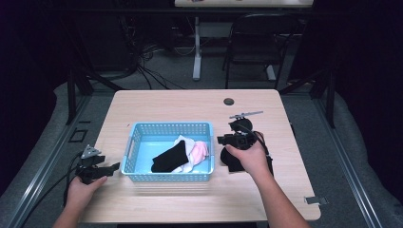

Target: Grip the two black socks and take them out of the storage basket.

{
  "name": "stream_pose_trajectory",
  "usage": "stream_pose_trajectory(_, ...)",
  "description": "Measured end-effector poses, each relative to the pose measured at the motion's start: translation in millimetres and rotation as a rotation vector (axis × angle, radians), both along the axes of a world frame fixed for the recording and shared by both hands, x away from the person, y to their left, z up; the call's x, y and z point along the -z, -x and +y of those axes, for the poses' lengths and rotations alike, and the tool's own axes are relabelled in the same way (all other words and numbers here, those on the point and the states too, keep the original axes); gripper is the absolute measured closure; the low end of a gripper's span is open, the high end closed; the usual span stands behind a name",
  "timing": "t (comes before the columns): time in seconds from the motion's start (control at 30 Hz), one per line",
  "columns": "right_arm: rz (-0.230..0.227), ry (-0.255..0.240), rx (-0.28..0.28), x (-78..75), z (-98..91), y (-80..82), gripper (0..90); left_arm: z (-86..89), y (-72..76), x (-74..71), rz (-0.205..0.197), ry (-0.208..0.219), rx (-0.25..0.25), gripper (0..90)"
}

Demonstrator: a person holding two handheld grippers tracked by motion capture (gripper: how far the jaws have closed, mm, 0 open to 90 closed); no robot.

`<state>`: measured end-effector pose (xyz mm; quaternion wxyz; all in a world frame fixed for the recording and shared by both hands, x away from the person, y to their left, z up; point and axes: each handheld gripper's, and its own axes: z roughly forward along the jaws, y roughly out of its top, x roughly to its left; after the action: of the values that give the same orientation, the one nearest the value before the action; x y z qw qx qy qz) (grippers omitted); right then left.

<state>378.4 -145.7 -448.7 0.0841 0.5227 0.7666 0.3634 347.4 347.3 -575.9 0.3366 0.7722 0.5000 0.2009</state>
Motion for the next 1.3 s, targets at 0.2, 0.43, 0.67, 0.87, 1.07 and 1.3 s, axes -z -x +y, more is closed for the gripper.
stream_pose_trajectory(0.2, 0.025, 0.014, -0.071, -5.5, 28.5, -10.8, 65.5, 0.8, 0.0, -0.6, -0.002, 0.002, -0.001, 25.9)
stream_pose_trajectory(0.43, 0.072, 0.041, -0.135, -1.2, 65.6, -25.8, 64.5, 1.2, -0.1, -1.4, -0.003, 0.003, 0.003, 25.9)
stream_pose_trajectory(0.67, 0.130, 0.046, -0.156, 9.9, 90.0, -37.7, 63.2, 1.4, 0.1, -1.6, -0.004, 0.007, 0.000, 25.9)
stream_pose_trajectory(0.87, 0.206, 0.121, -0.183, 29.9, 117.8, -50.1, 54.6, 1.6, -0.1, -1.8, -0.008, 0.008, 0.000, 25.9)
stream_pose_trajectory(1.07, 0.264, 0.155, -0.175, 46.3, 132.7, -57.9, 53.4, 2.0, 0.0, -2.2, -0.008, 0.012, 0.001, 25.9)
stream_pose_trajectory(1.3, 0.341, 0.186, -0.136, 68.7, 145.5, -67.2, 50.5, 2.1, -0.1, -2.6, -0.012, 0.014, 0.001, 25.9)
